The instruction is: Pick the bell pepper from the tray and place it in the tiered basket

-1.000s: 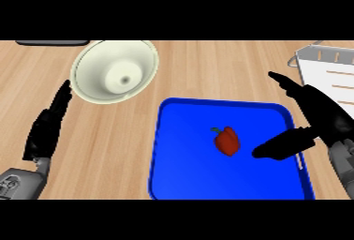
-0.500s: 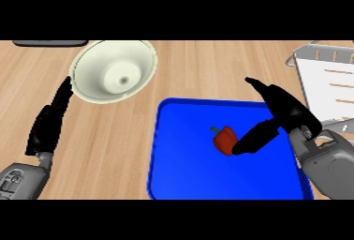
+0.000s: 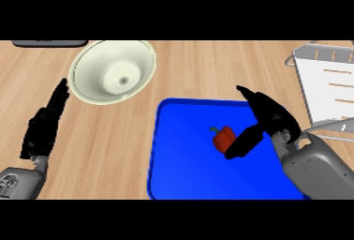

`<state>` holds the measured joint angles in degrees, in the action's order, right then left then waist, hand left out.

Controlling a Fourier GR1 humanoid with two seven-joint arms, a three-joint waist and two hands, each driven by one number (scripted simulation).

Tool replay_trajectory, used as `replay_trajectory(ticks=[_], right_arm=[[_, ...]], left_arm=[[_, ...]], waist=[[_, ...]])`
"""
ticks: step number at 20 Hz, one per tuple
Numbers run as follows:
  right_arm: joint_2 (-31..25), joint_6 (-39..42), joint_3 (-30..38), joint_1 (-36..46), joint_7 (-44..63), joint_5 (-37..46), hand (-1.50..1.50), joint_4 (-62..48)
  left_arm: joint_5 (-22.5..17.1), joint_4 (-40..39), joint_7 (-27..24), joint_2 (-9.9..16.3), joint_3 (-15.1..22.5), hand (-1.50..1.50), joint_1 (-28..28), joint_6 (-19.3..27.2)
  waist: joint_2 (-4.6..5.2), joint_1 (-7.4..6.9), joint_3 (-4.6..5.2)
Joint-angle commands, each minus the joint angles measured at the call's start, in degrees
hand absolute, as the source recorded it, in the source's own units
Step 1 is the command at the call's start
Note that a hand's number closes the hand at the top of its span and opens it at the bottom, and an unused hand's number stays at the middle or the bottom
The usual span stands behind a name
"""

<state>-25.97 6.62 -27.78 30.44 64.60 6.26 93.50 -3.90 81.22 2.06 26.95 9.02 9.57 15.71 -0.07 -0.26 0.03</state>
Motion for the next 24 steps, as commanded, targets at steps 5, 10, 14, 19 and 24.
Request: replay_trajectory(ticks=[5,10,14,19,24], right_arm=[[-0.9,3.5,-3.8,-2.1,11.2,5.1,-1.50,6.6],[4.2,3.9,-5.0,0.7,11.1,9.0,-1.50,1.4],[7.1,3.4,-4.9,-0.2,11.4,11.4,-1.50,0.4],[9.6,3.4,-4.3,-0.4,9.7,13.2,-1.50,-3.4],[7.2,4.0,-2.3,-6.5,6.1,13.3,-1.50,-2.6]], left_arm=[[2.5,1.7,-0.3,-1.4,0.2,0.00,-3.4,0.4],[2.2,-0.8,-1.4,-2.5,-1.7,0.00,-1.5,-1.0],[3.2,0.4,-0.2,-3.0,-2.2,0.00,-1.5,-1.1],[3.3,-0.1,1.6,-1.8,-3.4,0.00,1.3,-3.5],[2.8,3.6,0.8,-2.2,-4.1,0.00,-3.7,-4.2]], waist=[[-0.22,0.42,0.01],[0.01,0.09,0.02],[-0.02,0.08,0.01],[0.08,-0.02,0.00],[-0.03,0.04,-0.02]])
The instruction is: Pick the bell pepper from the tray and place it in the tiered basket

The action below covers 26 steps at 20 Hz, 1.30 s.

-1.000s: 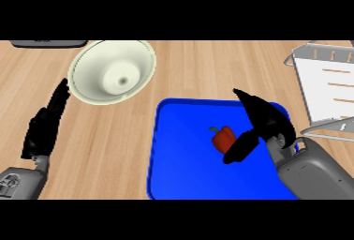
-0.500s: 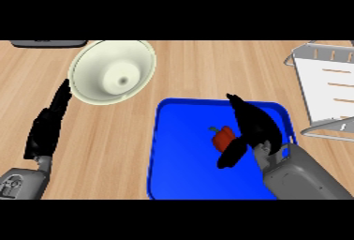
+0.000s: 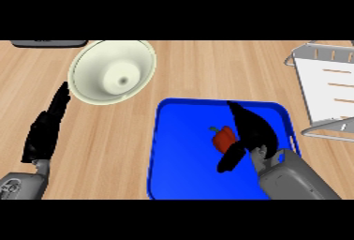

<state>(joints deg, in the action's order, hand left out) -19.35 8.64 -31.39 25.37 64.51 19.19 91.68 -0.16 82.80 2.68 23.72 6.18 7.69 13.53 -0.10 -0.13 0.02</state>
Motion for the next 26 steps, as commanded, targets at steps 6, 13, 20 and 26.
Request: replay_trajectory(ticks=[6,13,20,26], right_arm=[[4.1,2.6,1.8,-2.2,3.0,4.6,-1.50,-4.6],[11.4,1.7,3.3,1.3,-0.8,8.0,-1.50,-14.2],[12.8,3.8,5.9,-1.4,-6.1,7.7,1.50,-19.5],[9.2,11.9,1.2,0.7,-8.5,10.0,1.50,-15.2]], left_arm=[[2.1,0.3,0.8,-1.7,-1.3,0.00,0.2,-1.3],[3.6,-2.7,0.8,-4.0,-2.4,0.00,3.4,-2.3],[3.3,1.7,3.4,-2.9,-4.9,0.00,2.1,-4.9],[4.2,-0.9,0.1,-3.3,-5.7,0.00,1.1,-4.9]], waist=[[0.06,0.05,-0.02],[0.15,-0.11,-0.02],[0.13,-0.21,-0.03],[0.06,0.01,0.00]])
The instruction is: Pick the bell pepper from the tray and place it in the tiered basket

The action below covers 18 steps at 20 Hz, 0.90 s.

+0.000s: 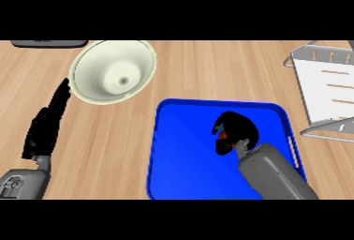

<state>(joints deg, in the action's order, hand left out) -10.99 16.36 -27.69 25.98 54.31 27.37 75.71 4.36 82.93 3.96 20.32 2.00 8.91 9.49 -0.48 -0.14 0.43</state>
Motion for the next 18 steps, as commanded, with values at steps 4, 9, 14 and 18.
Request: replay_trajectory(ticks=[4,9,14,18], right_arm=[[6.0,-1.1,0.0,-3.0,1.5,2.4,1.50,1.3],[5.1,2.3,7.5,-1.5,3.3,-0.1,1.50,7.2],[-2.0,-13.7,24.8,7.1,13.8,7.8,1.50,-3.8],[-8.6,-21.1,32.7,10.0,17.3,13.4,1.50,-7.6]], left_arm=[[3.3,-2.2,-1.0,-3.6,0.7,0.00,0.4,1.7],[1.0,-1.1,-2.1,-0.9,-3.2,0.00,-0.2,-2.6],[1.4,0.6,-0.9,-0.7,-2.3,0.00,0.7,-1.5],[1.5,1.1,-1.1,-1.1,-2.1,0.00,0.4,-1.3]], waist=[[0.49,0.30,-0.43],[0.44,0.13,-0.43],[2.17,-0.21,-0.26],[3.17,-0.85,-0.08]])
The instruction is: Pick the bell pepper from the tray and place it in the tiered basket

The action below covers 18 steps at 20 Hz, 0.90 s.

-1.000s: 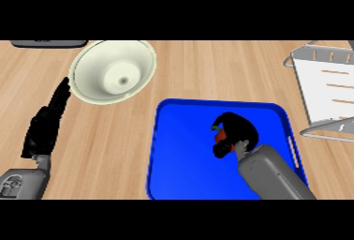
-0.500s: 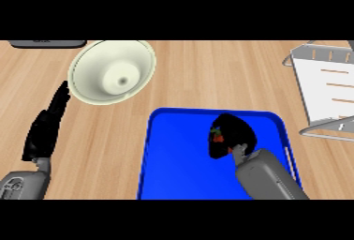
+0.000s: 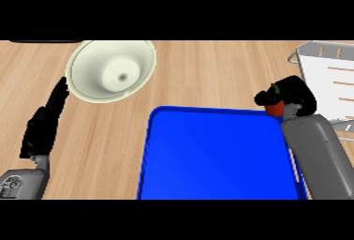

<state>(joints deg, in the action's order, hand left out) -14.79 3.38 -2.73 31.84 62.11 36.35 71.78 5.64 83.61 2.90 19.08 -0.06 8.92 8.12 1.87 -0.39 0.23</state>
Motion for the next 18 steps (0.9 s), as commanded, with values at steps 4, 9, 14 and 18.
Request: replay_trajectory(ticks=[4,9,14,18], right_arm=[[-11.2,-14.4,13.0,9.4,11.6,12.8,1.50,-6.7],[-18.9,-17.4,15.4,15.2,14.3,25.6,1.50,-11.3],[-24.5,-17.0,16.8,20.2,18.1,37.7,1.50,-16.8],[-27.2,-12.2,17.4,24.9,21.2,45.4,1.50,-23.0]], left_arm=[[0.2,1.0,-0.3,0.1,0.6,0.00,1.4,-0.5],[0.8,1.0,-0.6,-0.6,2.6,0.00,2.8,-1.3],[1.1,1.4,-0.1,-1.2,4.1,0.00,4.4,-2.1],[1.6,1.2,0.8,-2.0,4.9,0.00,5.3,-1.8]], waist=[[1.36,-3.06,0.28],[2.37,-6.12,0.45],[2.30,-8.26,0.36],[2.03,-9.87,0.31]])
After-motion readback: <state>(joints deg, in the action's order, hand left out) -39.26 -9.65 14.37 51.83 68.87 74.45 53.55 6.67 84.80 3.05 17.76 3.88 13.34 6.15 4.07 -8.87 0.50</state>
